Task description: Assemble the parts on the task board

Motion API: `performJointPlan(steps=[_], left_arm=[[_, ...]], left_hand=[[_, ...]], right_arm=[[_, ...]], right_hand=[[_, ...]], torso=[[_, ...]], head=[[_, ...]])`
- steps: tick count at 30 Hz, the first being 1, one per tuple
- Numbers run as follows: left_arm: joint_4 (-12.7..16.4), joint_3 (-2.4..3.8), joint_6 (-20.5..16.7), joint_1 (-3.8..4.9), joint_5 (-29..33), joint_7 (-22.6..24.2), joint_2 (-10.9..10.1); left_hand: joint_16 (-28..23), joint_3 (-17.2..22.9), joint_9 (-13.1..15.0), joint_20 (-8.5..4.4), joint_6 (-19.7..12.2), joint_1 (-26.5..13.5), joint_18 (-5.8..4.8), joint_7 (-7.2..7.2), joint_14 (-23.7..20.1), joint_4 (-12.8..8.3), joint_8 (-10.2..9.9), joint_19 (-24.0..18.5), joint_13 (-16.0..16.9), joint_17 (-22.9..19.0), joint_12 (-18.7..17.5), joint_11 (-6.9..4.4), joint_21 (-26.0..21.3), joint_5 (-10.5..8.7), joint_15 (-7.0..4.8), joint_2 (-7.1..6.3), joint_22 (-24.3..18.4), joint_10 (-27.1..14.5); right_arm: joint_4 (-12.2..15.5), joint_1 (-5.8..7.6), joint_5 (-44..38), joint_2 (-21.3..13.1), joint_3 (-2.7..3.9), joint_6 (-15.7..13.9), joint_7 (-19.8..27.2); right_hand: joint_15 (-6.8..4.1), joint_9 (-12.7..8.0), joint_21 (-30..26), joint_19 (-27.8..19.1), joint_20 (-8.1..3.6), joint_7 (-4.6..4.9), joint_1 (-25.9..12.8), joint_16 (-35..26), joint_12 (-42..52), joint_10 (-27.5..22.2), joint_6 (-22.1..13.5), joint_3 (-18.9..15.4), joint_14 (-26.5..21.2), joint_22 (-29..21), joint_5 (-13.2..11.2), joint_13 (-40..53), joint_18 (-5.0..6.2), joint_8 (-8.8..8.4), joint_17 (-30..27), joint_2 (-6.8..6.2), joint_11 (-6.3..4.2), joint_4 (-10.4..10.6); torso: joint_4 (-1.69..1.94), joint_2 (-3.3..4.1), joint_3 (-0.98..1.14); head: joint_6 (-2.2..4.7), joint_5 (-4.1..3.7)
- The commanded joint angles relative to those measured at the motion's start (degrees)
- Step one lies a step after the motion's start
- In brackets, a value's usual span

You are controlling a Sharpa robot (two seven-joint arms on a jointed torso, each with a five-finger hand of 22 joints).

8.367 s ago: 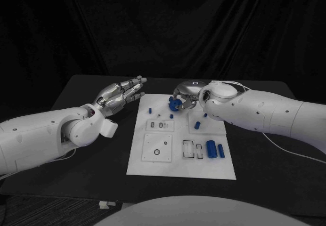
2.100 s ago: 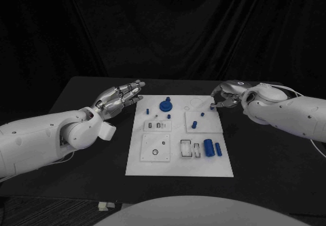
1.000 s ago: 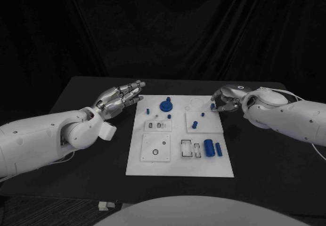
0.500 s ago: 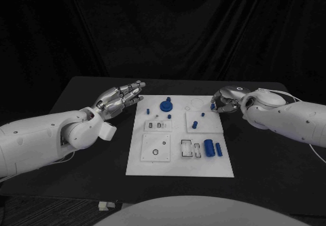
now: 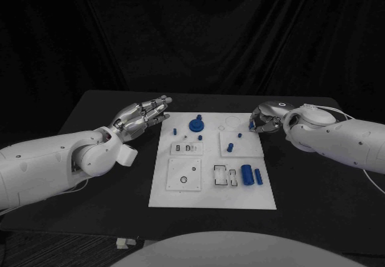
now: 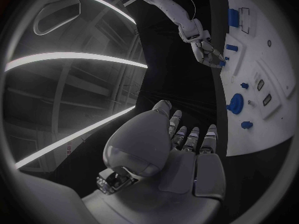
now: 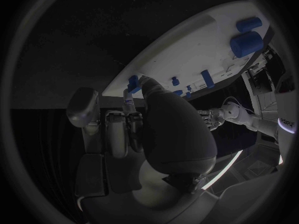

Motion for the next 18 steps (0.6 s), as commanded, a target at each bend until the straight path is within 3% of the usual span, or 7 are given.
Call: performJointPlan(steps=[1, 11, 18], left_arm=[[0.06, 0.06, 0.73, -0.1, 0.03, 0.62, 0.09], [0.08, 0.06, 0.81, -0.11, 0.03, 0.53, 0.1], [0.13, 0.06, 0.81, -0.12, 0.03, 0.48, -0.07]], left_hand=[[-0.14, 0.17, 0.0, 0.5, -0.04, 0.55, 0.52, 0.3, 0.03, 0.03, 0.2, 0.02, 0.07, -0.07, 0.26, 0.51, 0.28, 0.32, 0.52, -0.18, 0.05, -0.04], [-0.14, 0.25, 0.0, 0.5, -0.07, 0.57, 0.51, 0.32, 0.03, -0.01, 0.2, 0.01, 0.07, -0.07, 0.26, 0.54, 0.27, 0.36, 0.52, -0.18, 0.05, -0.04], [-0.14, 0.25, 0.0, 0.5, -0.07, 0.57, 0.51, 0.32, 0.03, -0.01, 0.2, 0.01, 0.07, -0.07, 0.26, 0.54, 0.27, 0.36, 0.52, -0.18, 0.05, -0.04]], right_arm=[[-0.23, -0.17, -0.09, 0.13, 0.02, -0.45, -0.5], [-0.31, -0.17, -0.09, 0.26, 0.02, -1.81, -0.08], [2.32, -0.03, -0.06, -0.64, 0.03, -5.7, 0.18]], right_hand=[[-0.34, 0.73, -0.28, 0.25, -0.1, -0.15, 0.03, 0.17, 0.2, 6.07, 1.27, 0.13, 6.01, 7.75, 0.69, 15.1, -0.74, 0.86, 15.09, 1.0, -0.16, -0.49], [-0.7, 3.12, -0.86, 0.12, -0.45, -0.61, 1.33, 0.17, 0.2, 6.07, 3.95, 1.04, 6.01, 7.65, 3.42, 15.1, -0.67, 2.94, 15.09, 1.96, -0.56, -2.41], [-0.69, 3.96, -1.0, 0.13, -0.49, -0.51, 1.73, 0.17, 0.2, 6.07, 4.55, 1.36, 6.01, 7.64, 4.75, 15.1, -0.67, 3.42, 15.09, 2.04, -0.48, -3.15]], torso=[[0.04, 0.03, 0.01], [0.0, 0.01, -0.04], [0.03, 0.01, -0.02]], head=[[-0.01, -0.11], [-0.01, -0.02], [-0.01, 0.29]])
